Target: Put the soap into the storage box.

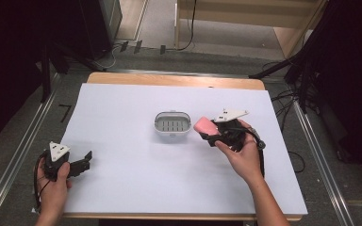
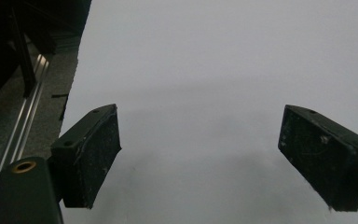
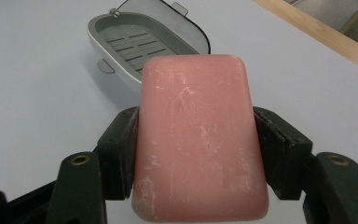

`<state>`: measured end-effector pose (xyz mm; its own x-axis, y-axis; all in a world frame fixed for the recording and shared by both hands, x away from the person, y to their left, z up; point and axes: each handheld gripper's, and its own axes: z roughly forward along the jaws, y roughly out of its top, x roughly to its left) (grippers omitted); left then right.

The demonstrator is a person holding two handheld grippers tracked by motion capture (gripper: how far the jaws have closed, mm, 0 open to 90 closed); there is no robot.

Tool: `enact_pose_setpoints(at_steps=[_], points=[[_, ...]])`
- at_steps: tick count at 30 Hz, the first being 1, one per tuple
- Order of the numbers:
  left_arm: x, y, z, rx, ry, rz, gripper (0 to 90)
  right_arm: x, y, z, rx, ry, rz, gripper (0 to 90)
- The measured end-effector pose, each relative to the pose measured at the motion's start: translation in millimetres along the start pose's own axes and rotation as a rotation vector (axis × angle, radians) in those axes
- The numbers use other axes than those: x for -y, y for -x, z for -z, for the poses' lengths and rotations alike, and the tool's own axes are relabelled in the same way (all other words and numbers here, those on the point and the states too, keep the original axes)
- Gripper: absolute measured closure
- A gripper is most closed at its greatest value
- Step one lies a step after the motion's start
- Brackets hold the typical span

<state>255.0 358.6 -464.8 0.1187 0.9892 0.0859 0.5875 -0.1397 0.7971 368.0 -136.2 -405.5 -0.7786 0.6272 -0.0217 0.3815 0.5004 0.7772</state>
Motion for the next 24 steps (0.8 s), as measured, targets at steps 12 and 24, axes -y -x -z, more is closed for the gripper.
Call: enact_pose_setpoints(at_steps=[12,24], points=[[-0.1,-0.2,-0.1,0.001,-0.002,0.003,13.5,-13.1,1.9,-13.2,-0.085,0.001,0.050,38.4],[-0.1,-0.9,-0.3,0.005,-0.002,0.006,13.5,-29.4,-0.4,-32.6,-0.148,0.006,0.145,38.4]])
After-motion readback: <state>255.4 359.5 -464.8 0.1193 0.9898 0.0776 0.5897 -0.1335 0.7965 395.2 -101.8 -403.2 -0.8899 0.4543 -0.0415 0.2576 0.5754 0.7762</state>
